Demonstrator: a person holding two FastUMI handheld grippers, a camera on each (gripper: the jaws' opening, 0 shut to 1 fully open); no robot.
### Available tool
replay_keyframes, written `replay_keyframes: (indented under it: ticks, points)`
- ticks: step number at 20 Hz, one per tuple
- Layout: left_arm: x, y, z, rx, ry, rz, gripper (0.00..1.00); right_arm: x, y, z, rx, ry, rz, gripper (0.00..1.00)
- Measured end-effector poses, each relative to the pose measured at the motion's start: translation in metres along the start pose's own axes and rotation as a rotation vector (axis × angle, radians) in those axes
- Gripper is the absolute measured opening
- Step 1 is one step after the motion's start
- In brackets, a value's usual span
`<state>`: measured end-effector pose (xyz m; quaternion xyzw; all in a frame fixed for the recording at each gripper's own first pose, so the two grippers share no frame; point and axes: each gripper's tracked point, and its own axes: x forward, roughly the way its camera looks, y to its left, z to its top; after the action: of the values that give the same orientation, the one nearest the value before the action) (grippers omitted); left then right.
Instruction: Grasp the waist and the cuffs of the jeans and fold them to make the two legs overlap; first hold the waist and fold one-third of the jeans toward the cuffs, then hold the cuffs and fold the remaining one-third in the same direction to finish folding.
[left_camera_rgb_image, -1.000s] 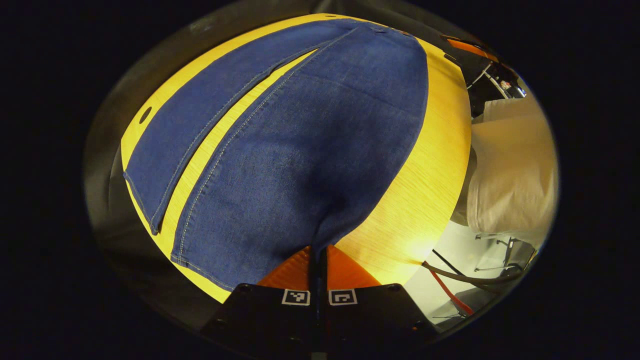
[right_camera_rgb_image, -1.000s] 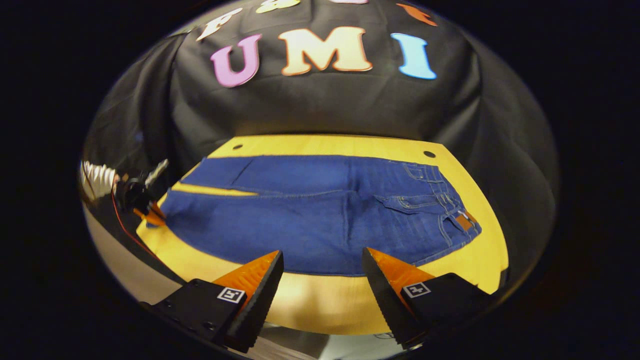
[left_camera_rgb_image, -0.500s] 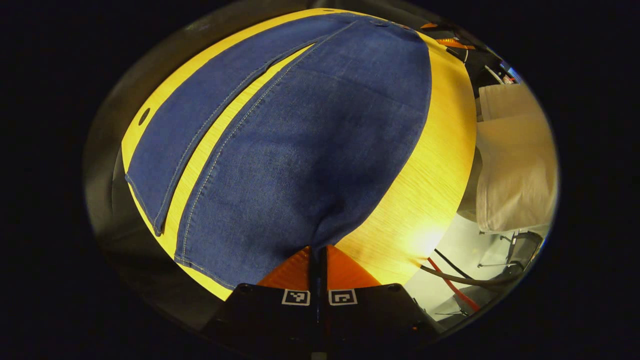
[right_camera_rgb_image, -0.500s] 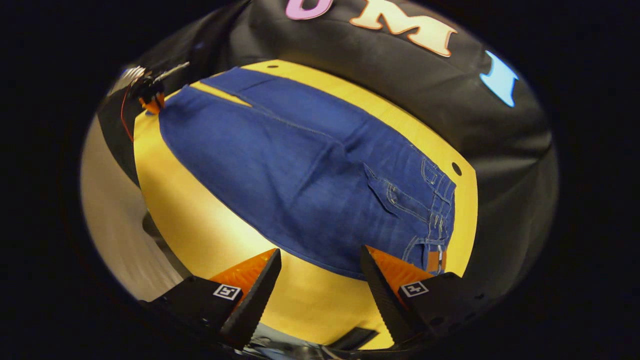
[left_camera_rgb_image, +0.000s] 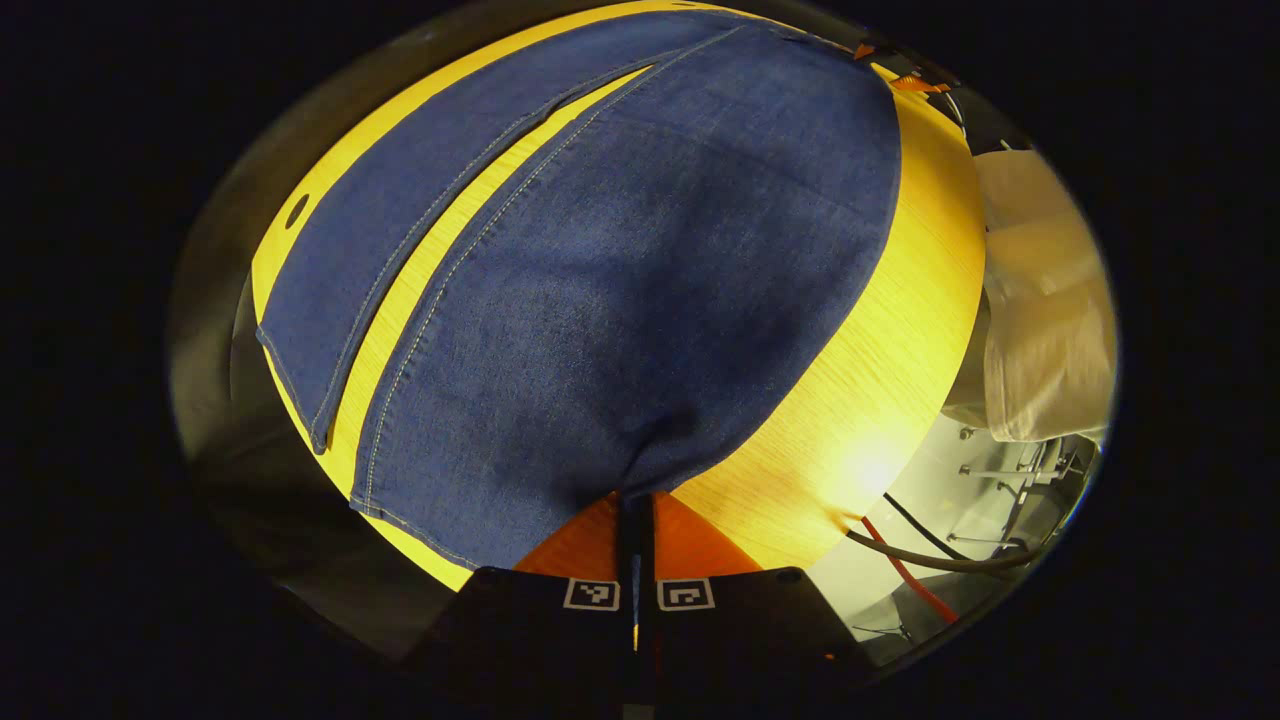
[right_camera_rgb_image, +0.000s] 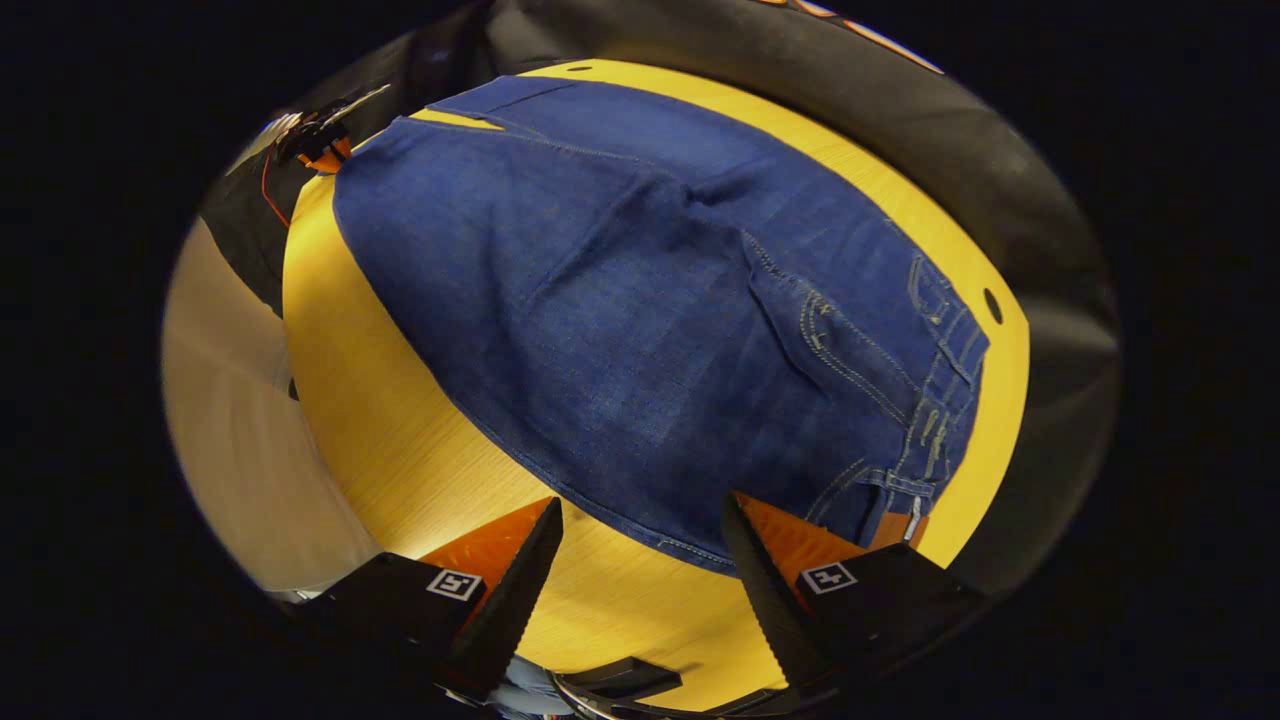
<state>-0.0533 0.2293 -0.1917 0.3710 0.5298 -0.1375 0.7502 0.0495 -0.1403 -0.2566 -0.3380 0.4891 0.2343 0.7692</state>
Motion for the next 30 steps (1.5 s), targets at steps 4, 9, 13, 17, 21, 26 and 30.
replay_keyframes:
  ticks: [4,9,13,17,21,26,30]
  points:
    - [-0.003,-0.003,0.001,-0.024,0.000,0.011,0.00,0.007,0.007,0.000,-0.054,0.036,0.042,0.98]
    - [-0.003,-0.004,0.001,-0.030,-0.006,0.016,0.00,0.007,0.006,0.001,-0.047,0.049,0.036,0.98]
    - [-0.004,-0.005,0.002,-0.036,-0.023,0.029,0.00,0.007,0.004,0.001,-0.040,0.051,0.035,0.92]
    - [-0.004,-0.005,0.004,-0.022,-0.029,0.066,0.00,0.007,0.011,0.016,-0.026,0.006,0.022,0.46]
    - [-0.004,-0.004,0.004,-0.077,-0.049,0.104,0.00,0.008,0.014,0.016,0.039,0.007,-0.018,0.16]
    - [-0.001,-0.001,0.007,-0.270,-0.157,0.206,0.00,0.003,0.010,0.015,0.159,0.015,-0.111,0.05]
    - [-0.021,0.002,0.022,-0.471,-0.260,0.285,0.00,-0.005,0.009,0.019,0.235,-0.036,-0.240,0.03]
